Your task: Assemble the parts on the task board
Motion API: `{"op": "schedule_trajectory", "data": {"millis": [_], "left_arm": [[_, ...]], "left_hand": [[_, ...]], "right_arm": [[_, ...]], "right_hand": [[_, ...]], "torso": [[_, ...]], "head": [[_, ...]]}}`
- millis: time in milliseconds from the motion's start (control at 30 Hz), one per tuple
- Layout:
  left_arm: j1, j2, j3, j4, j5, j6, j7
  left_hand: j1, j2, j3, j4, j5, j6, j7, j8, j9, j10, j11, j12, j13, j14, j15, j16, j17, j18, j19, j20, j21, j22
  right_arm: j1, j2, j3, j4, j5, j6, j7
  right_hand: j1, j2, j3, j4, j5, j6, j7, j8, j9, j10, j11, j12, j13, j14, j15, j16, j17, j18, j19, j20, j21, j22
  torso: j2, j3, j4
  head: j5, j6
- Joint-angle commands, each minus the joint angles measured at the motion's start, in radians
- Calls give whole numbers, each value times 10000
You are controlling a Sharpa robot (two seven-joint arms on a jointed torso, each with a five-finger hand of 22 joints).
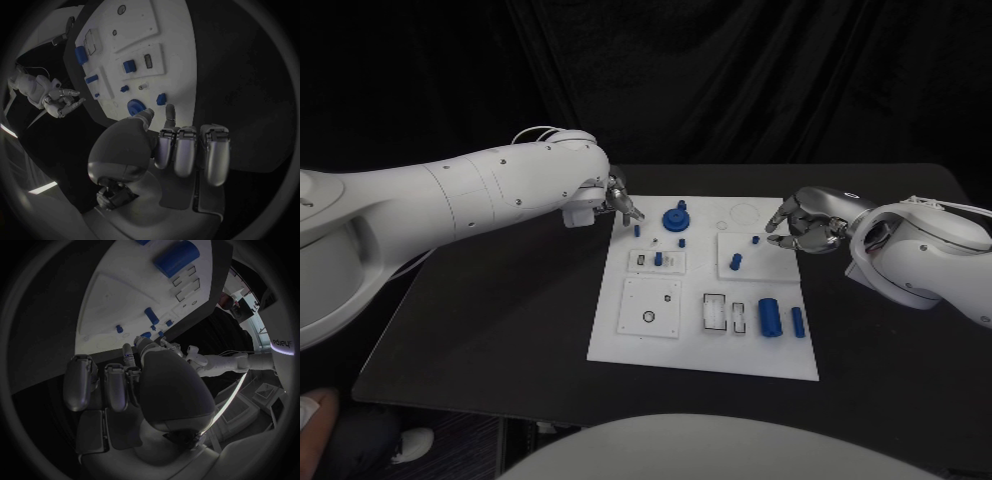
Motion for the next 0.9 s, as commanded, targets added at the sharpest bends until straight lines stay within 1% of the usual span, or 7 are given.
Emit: {"op": "schedule_trajectory", "data": {"millis": [33,167,300,533,900], "left_arm": [[-57,46,7,-47,-48,227,204],[-117,76,7,-113,-48,214,221],[-147,100,7,-166,-48,199,252],[-170,140,8,-175,-47,205,321],[-204,184,8,-227,-47,248,391]], "left_hand": [[112,16,-11,56,-47,-34,49,-68,-8,1057,55,27,2633,1020,69,27,2633,-62,1053,77,-34,2634],[115,22,-14,60,-50,-33,54,-87,-28,1057,60,27,2633,1020,74,27,2633,-62,1053,82,-34,2634],[113,27,-15,66,-51,-29,57,-96,-38,1057,63,27,2633,1020,77,27,2633,-62,1053,85,-34,2634],[112,30,-16,69,-52,-28,59,-101,-44,1057,64,27,2633,1020,79,27,2633,-62,1053,87,-34,2634],[138,54,-6,63,-42,-17,62,-132,-79,1057,70,27,2633,1020,87,27,2633,-62,1053,97,-34,2634]], "right_arm": [[-27,4,7,5,-8,-106,-4],[-27,9,7,10,-8,-72,-16],[-27,3,7,10,-8,-49,-34],[-27,10,7,15,-8,5,-77],[-27,9,7,19,-8,62,-140]], "right_hand": [[51,-43,49,-2,62,41,-28,9,-16,353,55,-15,1704,738,52,-12,1153,150,4,60,-35,1709],[51,-43,49,-2,62,41,-28,9,-16,353,55,-15,1704,738,52,-12,1153,150,4,60,-35,1709],[51,-43,49,-2,62,41,-28,9,-16,353,55,-15,1704,738,52,-12,1153,150,4,60,-35,1709],[51,-43,49,-2,62,41,-28,9,-16,353,55,-15,1704,738,52,-12,1153,150,4,60,-35,1709],[43,-50,61,4,94,26,-24,-1,-25,348,58,-20,1698,735,54,-18,1146,151,4,60,-42,1709]], "torso": [[-5,4,5],[-7,3,-9],[-3,0,-3],[-9,-1,14],[-7,0,7]], "head": [[-5,2],[-7,2],[1,2],[-19,2],[-82,2]]}}
